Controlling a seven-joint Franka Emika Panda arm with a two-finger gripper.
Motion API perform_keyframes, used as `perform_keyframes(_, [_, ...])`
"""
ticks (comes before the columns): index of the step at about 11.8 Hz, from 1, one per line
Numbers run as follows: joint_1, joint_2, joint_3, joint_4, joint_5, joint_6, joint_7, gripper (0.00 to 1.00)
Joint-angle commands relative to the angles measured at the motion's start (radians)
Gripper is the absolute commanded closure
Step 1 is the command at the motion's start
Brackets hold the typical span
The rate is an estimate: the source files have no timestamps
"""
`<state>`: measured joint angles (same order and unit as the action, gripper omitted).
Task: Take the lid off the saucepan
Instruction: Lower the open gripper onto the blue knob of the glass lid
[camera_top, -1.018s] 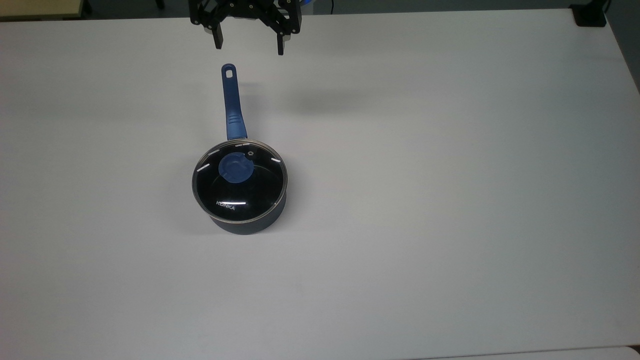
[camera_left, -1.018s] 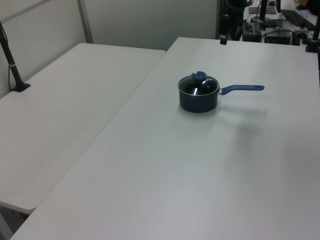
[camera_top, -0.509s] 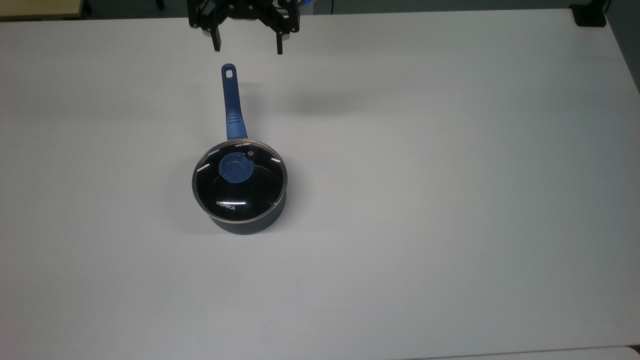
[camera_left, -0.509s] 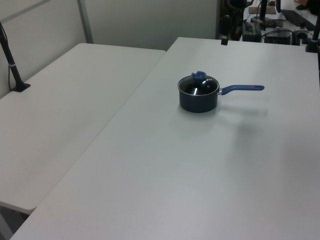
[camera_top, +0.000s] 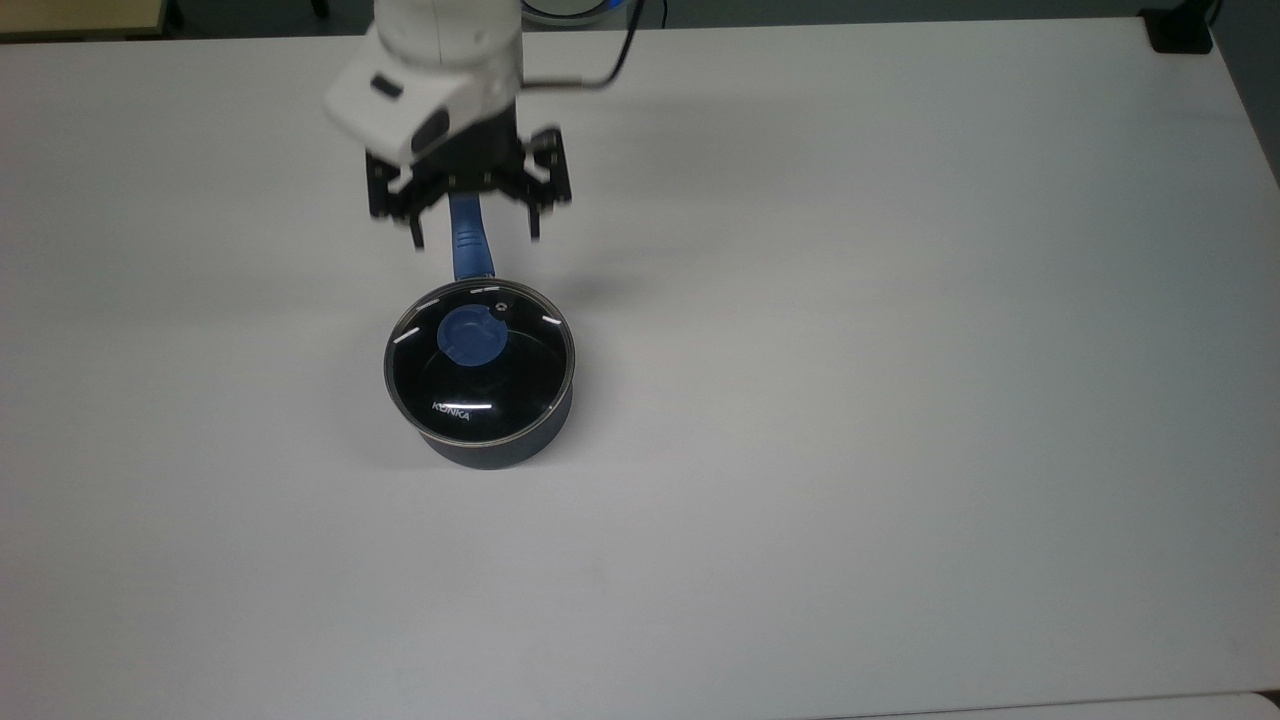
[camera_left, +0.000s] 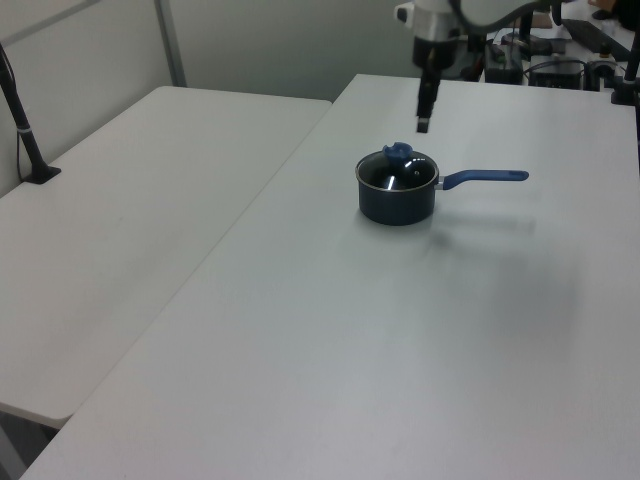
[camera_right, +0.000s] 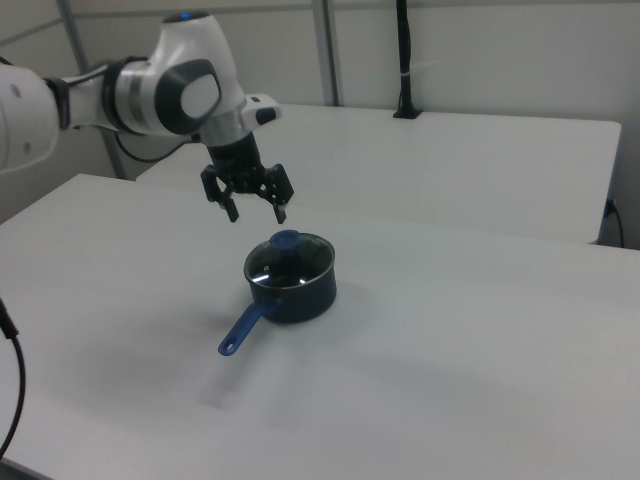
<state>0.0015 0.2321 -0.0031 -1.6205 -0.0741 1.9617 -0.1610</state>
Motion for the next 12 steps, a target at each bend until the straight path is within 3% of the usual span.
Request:
perform_keyframes(1, [0.012, 0.119, -0.006, 0.044, -0.019, 0.136, 0.119, 0.00])
perform_keyframes(4, [0.014, 0.165, -0.003, 0.050, -0.099, 0.181, 0.220, 0.00])
perform_keyframes(7, [0.012, 0.185, 0.002, 0.056, -0.116, 0.201, 0.283, 0.04])
perform_keyframes(9, [0.012, 0.184, 0.005, 0.056, -0.115, 0.201, 0.296, 0.31])
perform_keyframes(11, [0.012, 0.184, 0.005, 0.056, -0.115, 0.201, 0.294, 0.43])
perform_keyframes(12, [0.012, 0.184, 0.005, 0.056, -0.116, 0.201, 0.294, 0.44])
